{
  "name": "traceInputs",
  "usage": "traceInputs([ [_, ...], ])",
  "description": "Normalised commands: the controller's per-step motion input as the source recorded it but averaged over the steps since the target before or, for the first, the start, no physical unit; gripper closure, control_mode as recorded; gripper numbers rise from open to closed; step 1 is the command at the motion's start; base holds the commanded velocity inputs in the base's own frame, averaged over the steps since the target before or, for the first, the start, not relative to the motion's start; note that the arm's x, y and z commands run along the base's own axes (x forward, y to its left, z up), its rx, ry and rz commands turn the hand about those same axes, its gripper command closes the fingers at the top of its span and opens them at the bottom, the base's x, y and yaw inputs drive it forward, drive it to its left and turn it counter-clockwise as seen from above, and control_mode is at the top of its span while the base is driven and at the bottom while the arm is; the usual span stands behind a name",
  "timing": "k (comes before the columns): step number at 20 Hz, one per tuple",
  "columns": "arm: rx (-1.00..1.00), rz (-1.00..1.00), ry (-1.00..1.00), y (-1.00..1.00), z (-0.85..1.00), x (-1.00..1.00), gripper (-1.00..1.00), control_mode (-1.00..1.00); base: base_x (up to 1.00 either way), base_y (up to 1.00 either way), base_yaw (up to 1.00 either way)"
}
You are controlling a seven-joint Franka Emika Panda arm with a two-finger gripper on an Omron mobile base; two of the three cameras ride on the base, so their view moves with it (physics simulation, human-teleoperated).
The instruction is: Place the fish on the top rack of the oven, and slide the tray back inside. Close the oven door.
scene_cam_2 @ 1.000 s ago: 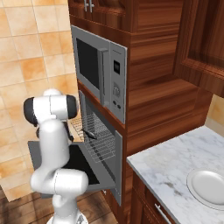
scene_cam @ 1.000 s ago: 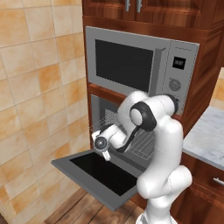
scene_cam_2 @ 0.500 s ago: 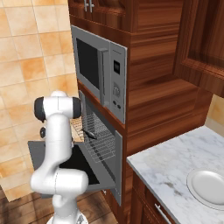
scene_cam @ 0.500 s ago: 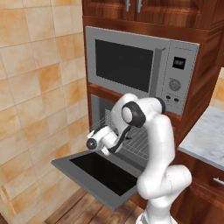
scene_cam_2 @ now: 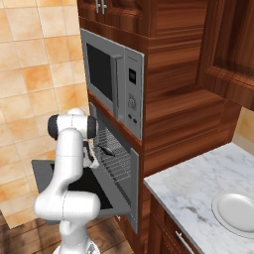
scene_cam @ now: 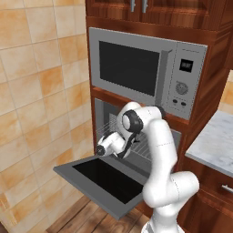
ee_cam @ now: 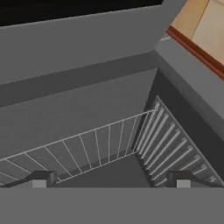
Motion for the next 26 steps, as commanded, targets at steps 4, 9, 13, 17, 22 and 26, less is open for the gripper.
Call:
traceInputs([
  [4,-0.07,0.0,-0.01,-1.0,0.0,0.15,-1.0,-1.0,0.0,0.0,0.0],
  [9,-0.03,0.0,-0.01,-0.76,0.18,0.01,-1.0,-1.0,0.0,0.0,0.0],
  [13,-0.05,0.01,-0.07,0.06,0.25,-0.65,-1.0,-1.0,0.0,0.0,0.0],
  [17,-0.09,0.01,-0.15,0.65,0.28,-0.96,-1.0,-1.0,0.0,0.0,0.0],
  [22,-0.03,0.0,-0.24,0.59,0.79,-0.76,-1.0,-1.0,0.0,0.0,0.0],
  [26,0.0,0.0,-0.3,0.65,1.0,-0.6,-1.0,-1.0,0.0,0.0,0.0],
])
